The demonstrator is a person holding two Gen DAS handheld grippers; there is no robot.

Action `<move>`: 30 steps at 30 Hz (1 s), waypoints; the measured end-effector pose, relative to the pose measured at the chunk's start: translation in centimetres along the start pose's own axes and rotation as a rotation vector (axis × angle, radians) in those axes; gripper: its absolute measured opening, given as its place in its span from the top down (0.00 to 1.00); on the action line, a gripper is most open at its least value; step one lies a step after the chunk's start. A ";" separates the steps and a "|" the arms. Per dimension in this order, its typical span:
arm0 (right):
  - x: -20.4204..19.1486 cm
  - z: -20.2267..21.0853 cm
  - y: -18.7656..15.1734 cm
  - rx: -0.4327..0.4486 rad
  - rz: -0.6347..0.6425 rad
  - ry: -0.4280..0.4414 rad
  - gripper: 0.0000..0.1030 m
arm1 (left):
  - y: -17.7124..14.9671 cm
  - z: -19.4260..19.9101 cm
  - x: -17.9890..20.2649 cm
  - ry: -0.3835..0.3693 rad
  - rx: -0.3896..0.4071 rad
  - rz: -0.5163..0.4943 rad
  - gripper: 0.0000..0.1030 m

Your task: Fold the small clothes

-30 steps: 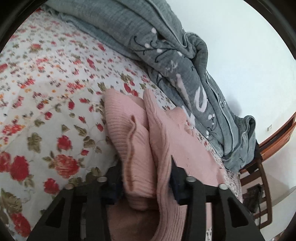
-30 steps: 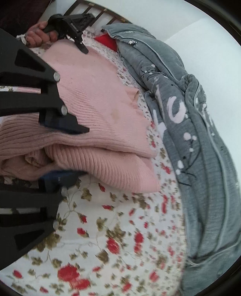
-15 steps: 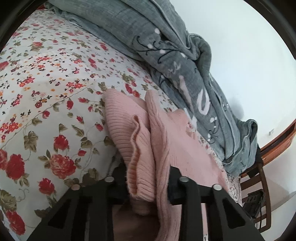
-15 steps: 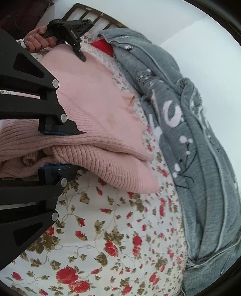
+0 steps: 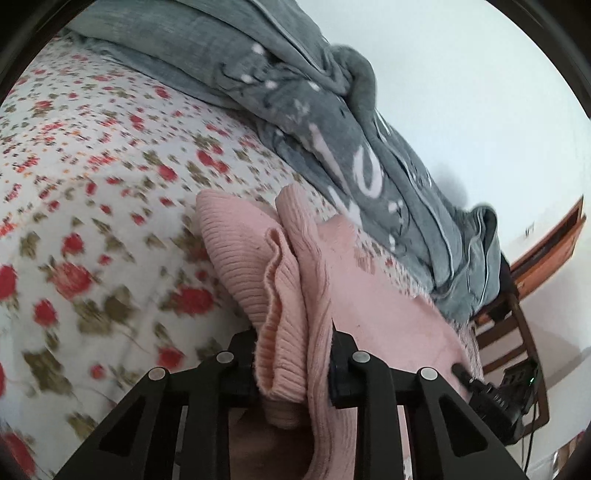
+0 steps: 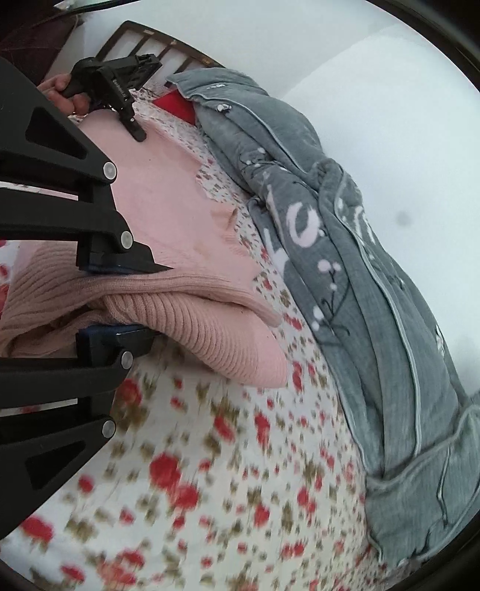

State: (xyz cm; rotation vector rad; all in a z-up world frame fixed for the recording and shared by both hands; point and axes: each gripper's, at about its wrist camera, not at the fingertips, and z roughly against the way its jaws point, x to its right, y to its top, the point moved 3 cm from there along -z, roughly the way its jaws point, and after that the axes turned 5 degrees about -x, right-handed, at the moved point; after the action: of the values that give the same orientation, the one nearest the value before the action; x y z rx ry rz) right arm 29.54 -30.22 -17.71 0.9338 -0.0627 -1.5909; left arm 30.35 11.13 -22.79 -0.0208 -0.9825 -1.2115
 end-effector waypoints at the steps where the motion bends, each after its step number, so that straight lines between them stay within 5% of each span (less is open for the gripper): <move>1: 0.2 0.4 -0.1 -0.002 0.001 -0.017 0.81 | -0.3 -0.2 0.4 0.008 -0.015 -0.015 0.76; 11: 0.4 4.9 -3.8 0.024 0.017 -0.075 0.80 | -4.9 2.6 2.2 0.022 -0.041 -0.048 0.76; 17: 2.3 5.4 -5.3 0.006 -0.027 -0.220 0.65 | -5.7 2.2 1.6 0.074 -0.026 -0.099 0.62; 22: -0.7 9.8 -6.4 0.208 0.066 -0.428 0.57 | -5.7 1.7 2.5 0.085 -0.027 -0.155 0.46; 24: -3.2 10.8 -6.4 0.258 0.130 -0.405 0.51 | -5.9 1.5 2.7 0.085 -0.032 -0.155 0.41; 30: -10.7 7.3 -8.2 0.194 0.328 -0.320 0.51 | -5.6 1.7 2.4 0.036 -0.038 -0.103 0.38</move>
State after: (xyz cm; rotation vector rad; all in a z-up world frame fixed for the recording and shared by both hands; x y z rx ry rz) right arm 18.06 -22.17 -11.50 0.7616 -0.5740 -1.4282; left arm 24.96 7.86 -22.81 0.0219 -0.9379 -1.3213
